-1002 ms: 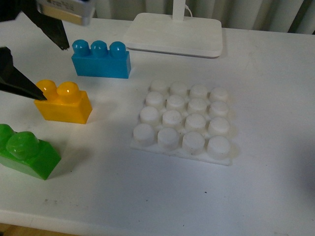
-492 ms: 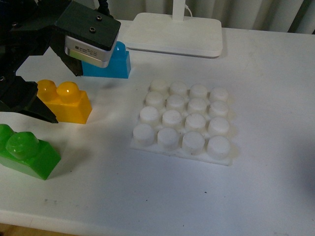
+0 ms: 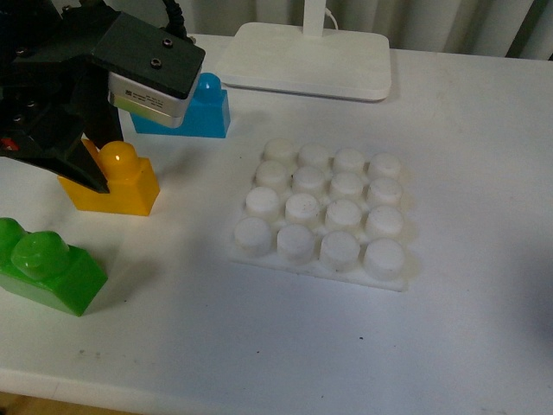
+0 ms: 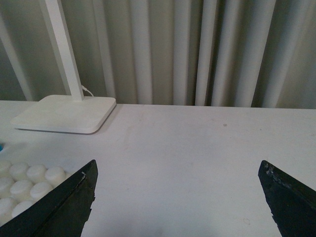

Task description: Insert yellow block into base center

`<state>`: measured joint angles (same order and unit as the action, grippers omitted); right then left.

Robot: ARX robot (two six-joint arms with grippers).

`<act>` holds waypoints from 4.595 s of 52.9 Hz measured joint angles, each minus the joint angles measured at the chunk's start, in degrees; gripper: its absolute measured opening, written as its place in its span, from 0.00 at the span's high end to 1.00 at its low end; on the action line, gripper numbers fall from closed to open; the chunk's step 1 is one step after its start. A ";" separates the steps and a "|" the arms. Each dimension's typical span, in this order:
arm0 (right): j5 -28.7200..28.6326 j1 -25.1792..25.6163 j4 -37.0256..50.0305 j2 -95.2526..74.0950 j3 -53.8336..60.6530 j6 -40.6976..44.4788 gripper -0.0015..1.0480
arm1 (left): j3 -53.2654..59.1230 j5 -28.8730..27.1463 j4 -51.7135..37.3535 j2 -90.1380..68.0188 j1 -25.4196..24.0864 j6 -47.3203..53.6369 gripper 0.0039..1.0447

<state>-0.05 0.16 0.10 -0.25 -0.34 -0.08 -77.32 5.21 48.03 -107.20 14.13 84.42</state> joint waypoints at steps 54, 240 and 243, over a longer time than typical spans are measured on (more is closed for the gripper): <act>0.00 0.00 0.00 0.00 0.00 0.00 0.09 | -16.90 5.70 6.99 -1.20 16.28 -6.38 0.72; 0.00 0.00 0.00 0.00 0.00 0.00 0.09 | 42.58 -14.40 -66.97 48.30 6.78 -54.95 0.06; 0.00 0.00 0.00 0.00 0.00 0.00 0.09 | 47.19 -17.44 -66.07 53.62 4.68 -61.02 0.06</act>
<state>-0.05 0.16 0.10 -0.25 -0.34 -0.08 -30.13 -12.23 -18.04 -53.58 18.81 23.40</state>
